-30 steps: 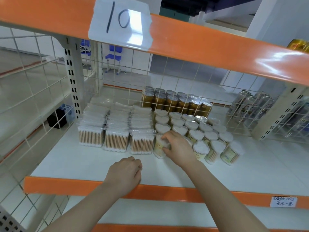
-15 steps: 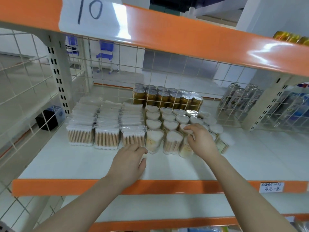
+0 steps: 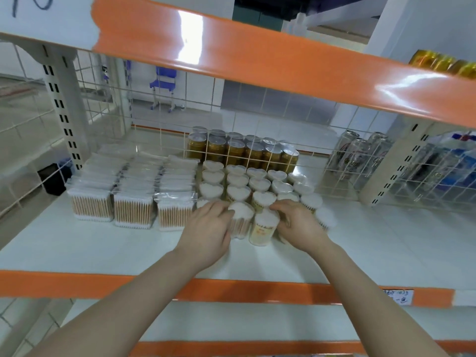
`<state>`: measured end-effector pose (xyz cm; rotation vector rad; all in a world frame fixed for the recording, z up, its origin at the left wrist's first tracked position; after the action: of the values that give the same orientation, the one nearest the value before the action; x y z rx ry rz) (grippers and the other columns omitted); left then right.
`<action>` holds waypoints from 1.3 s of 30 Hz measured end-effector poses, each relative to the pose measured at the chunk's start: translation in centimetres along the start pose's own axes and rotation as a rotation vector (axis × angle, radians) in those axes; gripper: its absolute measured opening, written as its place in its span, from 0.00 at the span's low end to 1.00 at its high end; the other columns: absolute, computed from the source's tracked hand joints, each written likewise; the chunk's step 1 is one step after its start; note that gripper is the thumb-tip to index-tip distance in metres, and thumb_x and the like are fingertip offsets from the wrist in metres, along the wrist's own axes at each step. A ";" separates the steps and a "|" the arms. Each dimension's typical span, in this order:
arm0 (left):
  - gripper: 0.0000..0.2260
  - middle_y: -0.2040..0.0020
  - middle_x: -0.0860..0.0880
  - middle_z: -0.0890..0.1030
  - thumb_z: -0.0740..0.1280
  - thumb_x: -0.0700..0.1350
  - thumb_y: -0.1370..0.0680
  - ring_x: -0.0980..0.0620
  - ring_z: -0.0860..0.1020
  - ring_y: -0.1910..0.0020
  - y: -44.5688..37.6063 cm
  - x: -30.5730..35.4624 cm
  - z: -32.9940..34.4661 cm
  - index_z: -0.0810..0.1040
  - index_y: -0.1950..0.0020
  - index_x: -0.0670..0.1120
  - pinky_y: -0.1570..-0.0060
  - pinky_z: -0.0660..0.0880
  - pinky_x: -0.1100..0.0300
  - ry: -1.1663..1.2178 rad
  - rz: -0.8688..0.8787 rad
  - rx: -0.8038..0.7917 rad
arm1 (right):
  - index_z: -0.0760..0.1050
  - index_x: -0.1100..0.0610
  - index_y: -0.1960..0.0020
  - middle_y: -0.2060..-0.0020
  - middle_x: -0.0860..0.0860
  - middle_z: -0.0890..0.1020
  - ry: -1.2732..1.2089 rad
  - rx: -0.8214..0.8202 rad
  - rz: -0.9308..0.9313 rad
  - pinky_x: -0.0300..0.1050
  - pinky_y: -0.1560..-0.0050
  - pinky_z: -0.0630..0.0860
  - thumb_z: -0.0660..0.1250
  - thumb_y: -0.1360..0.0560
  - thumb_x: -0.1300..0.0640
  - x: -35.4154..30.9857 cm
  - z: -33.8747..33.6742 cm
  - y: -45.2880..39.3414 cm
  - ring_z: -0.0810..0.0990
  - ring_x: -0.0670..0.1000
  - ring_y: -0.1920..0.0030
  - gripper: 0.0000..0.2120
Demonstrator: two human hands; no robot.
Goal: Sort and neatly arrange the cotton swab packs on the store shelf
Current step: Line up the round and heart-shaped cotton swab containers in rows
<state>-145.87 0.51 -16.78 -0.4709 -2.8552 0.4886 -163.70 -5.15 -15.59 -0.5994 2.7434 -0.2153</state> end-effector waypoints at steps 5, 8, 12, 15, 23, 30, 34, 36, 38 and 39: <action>0.23 0.45 0.44 0.81 0.72 0.41 0.38 0.41 0.79 0.46 -1.5 0.3 0.9 0.80 0.44 0.43 0.53 0.77 0.48 -0.091 -0.011 -0.053 | 0.73 0.56 0.34 0.35 0.51 0.75 0.029 -0.093 -0.135 0.40 0.37 0.64 0.64 0.27 0.63 0.0 0.1 0.3 0.70 0.51 0.34 0.21; 0.27 0.28 0.44 0.65 0.66 0.41 0.27 0.42 0.62 0.28 -1.9 0.9 1.5 0.65 0.28 0.43 0.32 0.61 0.48 -0.085 -0.039 -0.134 | 0.72 0.56 0.34 0.37 0.50 0.75 0.009 -0.103 -0.165 0.37 0.39 0.64 0.64 0.26 0.63 0.3 0.1 0.3 0.71 0.51 0.36 0.20; 0.27 0.23 0.51 0.51 0.56 0.42 0.21 0.50 0.46 0.24 -2.2 1.0 2.2 0.51 0.24 0.48 0.28 0.45 0.57 -0.134 -0.084 -0.170 | 0.72 0.55 0.33 0.36 0.50 0.74 0.018 -0.107 -0.200 0.36 0.38 0.62 0.65 0.25 0.61 0.7 0.2 0.1 0.70 0.50 0.35 0.20; 0.27 0.23 0.51 0.53 0.56 0.40 0.22 0.50 0.47 0.24 -2.0 1.2 2.3 0.52 0.24 0.48 0.28 0.45 0.58 -0.114 -0.093 -0.169 | 0.71 0.54 0.33 0.36 0.50 0.75 0.024 -0.104 -0.202 0.38 0.38 0.64 0.65 0.25 0.60 1.2 0.3 0.0 0.70 0.50 0.36 0.20; 0.32 0.31 0.48 0.60 0.60 0.36 0.25 0.47 0.56 0.30 -3.0 1.4 1.6 0.53 0.24 0.54 0.32 0.53 0.55 -0.227 -0.042 -0.205 | 0.71 0.54 0.32 0.39 0.52 0.74 0.053 -0.055 -0.185 0.42 0.43 0.67 0.63 0.23 0.58 1.2 0.5 0.3 0.72 0.53 0.40 0.19; 0.26 0.31 0.49 0.62 0.58 0.38 0.22 0.48 0.56 0.30 -3.8 1.3 1.2 0.58 0.25 0.51 0.34 0.55 0.57 -0.209 0.020 -0.185 | 0.71 0.55 0.33 0.42 0.53 0.73 0.107 -0.042 -0.098 0.45 0.47 0.70 0.60 0.22 0.56 1.2 0.8 0.2 0.72 0.54 0.43 0.18; 0.24 0.25 0.50 0.57 0.57 0.40 0.20 0.50 0.52 0.25 -3.9 0.8 1.7 0.58 0.25 0.50 0.30 0.48 0.59 -0.140 0.051 -0.192 | 0.71 0.55 0.33 0.40 0.53 0.73 0.090 -0.031 -0.075 0.43 0.46 0.69 0.60 0.22 0.56 1.0 0.9 0.2 0.72 0.53 0.42 0.18; 0.24 0.26 0.48 0.60 0.59 0.39 0.21 0.49 0.58 0.27 -3.9 0.7 2.1 0.60 0.26 0.48 0.30 0.51 0.60 -0.099 0.079 -0.176 | 0.71 0.55 0.32 0.39 0.52 0.73 0.084 -0.025 -0.071 0.42 0.45 0.68 0.61 0.22 0.57 0.9 0.8 0.3 0.71 0.53 0.41 0.18; 0.25 0.28 0.47 0.62 0.61 0.38 0.23 0.49 0.61 0.30 -3.8 0.5 2.2 0.61 0.26 0.49 0.31 0.54 0.60 -0.077 0.107 -0.175 | 0.71 0.55 0.33 0.37 0.52 0.72 0.078 -0.017 -0.068 0.41 0.44 0.67 0.61 0.22 0.57 0.9 0.8 0.3 0.71 0.53 0.39 0.18; 0.26 0.28 0.47 0.63 0.61 0.38 0.23 0.48 0.62 0.30 -3.8 0.5 2.3 0.61 0.26 0.49 0.32 0.55 0.60 -0.073 0.121 -0.184 | 0.71 0.55 0.33 0.36 0.51 0.72 0.079 -0.014 -0.067 0.41 0.43 0.66 0.61 0.22 0.57 0.8 0.8 0.3 0.71 0.52 0.38 0.18</action>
<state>-147.97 -3.40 -17.48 -0.6744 -2.9684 0.2687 -164.25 -5.33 -16.60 -0.7010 2.8051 -0.2406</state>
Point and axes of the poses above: each hand's wrist, its own y-axis away from the middle knuckle, its own z-axis out of the palm, x = y × z, the point moved 5 cm from there along -y, towards the middle knuckle
